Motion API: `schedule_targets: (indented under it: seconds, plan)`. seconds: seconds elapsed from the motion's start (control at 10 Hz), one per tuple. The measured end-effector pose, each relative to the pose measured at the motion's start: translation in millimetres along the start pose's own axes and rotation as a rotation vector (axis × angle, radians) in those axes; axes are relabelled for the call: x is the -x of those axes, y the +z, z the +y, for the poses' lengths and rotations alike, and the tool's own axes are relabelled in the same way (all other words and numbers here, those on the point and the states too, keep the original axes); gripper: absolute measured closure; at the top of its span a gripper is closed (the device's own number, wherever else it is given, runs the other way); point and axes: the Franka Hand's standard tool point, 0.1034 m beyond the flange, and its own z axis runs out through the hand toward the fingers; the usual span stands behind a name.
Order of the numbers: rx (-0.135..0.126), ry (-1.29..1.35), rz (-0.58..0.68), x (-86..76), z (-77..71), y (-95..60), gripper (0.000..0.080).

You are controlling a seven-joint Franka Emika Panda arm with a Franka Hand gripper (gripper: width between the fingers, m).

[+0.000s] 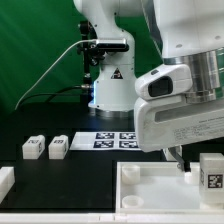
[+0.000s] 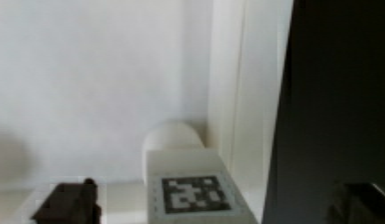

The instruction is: Assemble one leg

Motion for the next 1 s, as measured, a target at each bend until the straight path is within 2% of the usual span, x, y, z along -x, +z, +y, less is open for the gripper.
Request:
schedule_targets:
  seconds: [0.1,0.4,0.6,0.7,1.0]
  plan:
    - [0.005,-0.005,0.011,-4.7,1.7,-2.8,0.015]
    - [0.008,0.016,0.011,-4.4,2.8,-1.0,0.015]
    - [0.008,0.017,0.011,-4.3,3.2,-0.8,0.0411]
    - [0.009,0.018,0.012,-4.5,4.5,-1.2,0.05]
    - [0.01,0.056,0.013,-4.9,6.2,-1.5,0.05]
